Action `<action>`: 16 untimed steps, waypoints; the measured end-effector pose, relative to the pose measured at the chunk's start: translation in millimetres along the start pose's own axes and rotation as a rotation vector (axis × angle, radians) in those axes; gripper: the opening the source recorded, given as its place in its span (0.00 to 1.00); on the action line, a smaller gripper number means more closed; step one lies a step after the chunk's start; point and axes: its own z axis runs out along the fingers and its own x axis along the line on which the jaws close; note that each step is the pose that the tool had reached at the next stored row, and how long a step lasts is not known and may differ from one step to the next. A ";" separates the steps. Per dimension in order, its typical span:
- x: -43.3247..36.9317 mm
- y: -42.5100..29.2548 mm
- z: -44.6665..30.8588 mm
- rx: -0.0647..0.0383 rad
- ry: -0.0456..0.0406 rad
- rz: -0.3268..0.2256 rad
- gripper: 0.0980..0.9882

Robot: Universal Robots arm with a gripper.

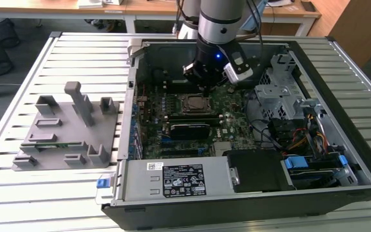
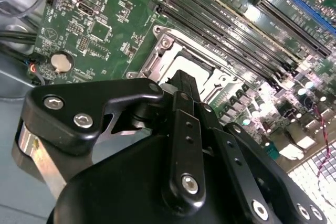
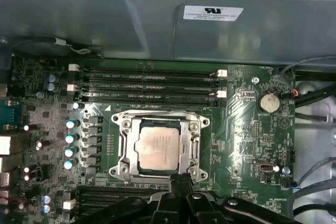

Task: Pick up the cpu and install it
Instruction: 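Install the second cpu locking lever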

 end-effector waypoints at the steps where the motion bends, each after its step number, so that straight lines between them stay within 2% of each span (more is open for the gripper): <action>1: -0.8 -0.1 0.1 0.000 0.0074 0.000 0.01; 2: -0.9 -0.9 0.4 0.000 0.0107 0.000 0.01; 7: -0.6 -12.2 3.0 -0.001 0.0109 0.000 0.01; 9: -0.6 -14.0 3.1 -0.001 0.0109 -0.001 0.01; 16: 1.7 -22.2 6.7 -0.002 0.0065 -0.019 0.01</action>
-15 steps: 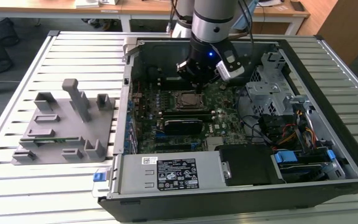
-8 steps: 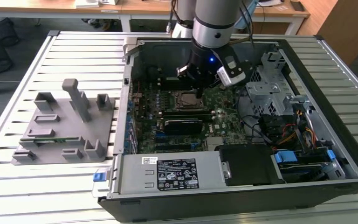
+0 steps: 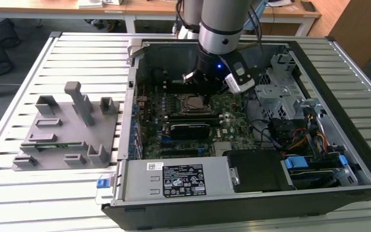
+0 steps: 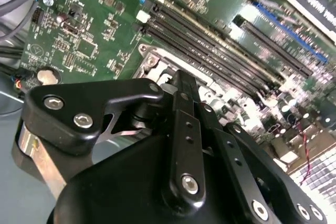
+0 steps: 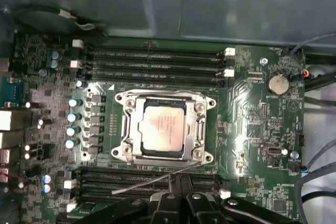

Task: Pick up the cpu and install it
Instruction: 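Install the second cpu locking lever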

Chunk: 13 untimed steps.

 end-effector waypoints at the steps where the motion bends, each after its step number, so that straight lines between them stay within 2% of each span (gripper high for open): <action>1: 0.3 -0.8 0.5 0.000 0.0001 -0.003 0.01; 4: 3.7 -1.3 1.2 -0.002 0.0004 -0.011 0.01; 8: 14.6 -1.4 1.8 -0.005 0.0003 -0.013 0.01; 10: 15.6 -4.7 1.7 -0.005 0.0003 -0.014 0.01; 13: 18.4 -6.1 1.9 -0.005 0.0003 -0.014 0.01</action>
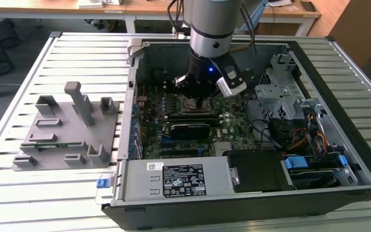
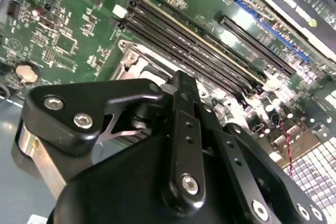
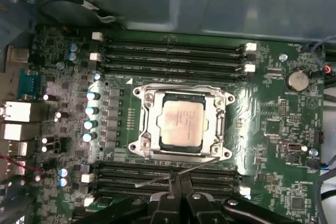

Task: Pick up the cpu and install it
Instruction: 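Install the second cpu locking lever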

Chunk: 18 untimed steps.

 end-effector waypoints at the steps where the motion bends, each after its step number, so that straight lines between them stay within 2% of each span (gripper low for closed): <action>1: 2.0 0.1 0.2 0.000 -0.0001 0.000 0.01; 8: 15.3 0.7 3.3 0.000 0.0000 0.000 0.01; 13: 17.2 0.3 12.4 0.000 0.0001 0.000 0.01; 18: 17.2 -0.2 21.4 0.000 0.0065 0.001 0.01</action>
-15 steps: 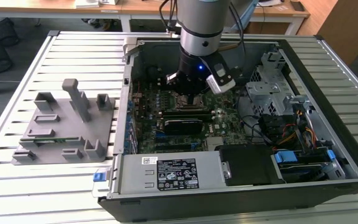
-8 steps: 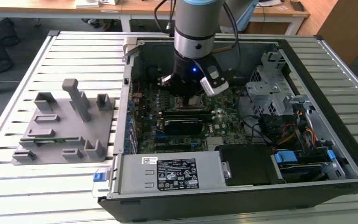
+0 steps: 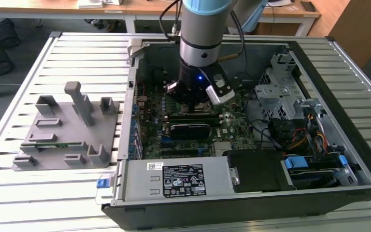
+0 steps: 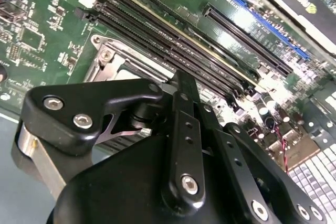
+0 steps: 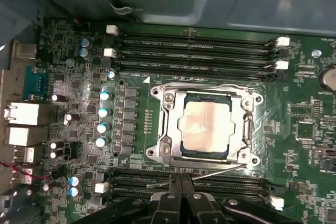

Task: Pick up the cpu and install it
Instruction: 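Install the second cpu locking lever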

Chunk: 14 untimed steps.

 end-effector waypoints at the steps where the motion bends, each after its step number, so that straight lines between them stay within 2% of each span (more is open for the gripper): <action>1: 0.0 -0.1 1.7 0.000 0.0008 0.000 0.01; 5: -0.1 -0.5 6.5 -0.006 0.0047 0.000 0.01; 7: 0.0 -1.7 6.8 -0.033 0.0041 0.000 0.01; 9: 0.0 -2.8 6.9 -0.053 0.0033 -0.001 0.01; 11: 0.1 -4.3 6.9 -0.064 0.0027 -0.001 0.01; 14: 0.3 -7.7 6.8 -0.071 0.0023 -0.001 0.01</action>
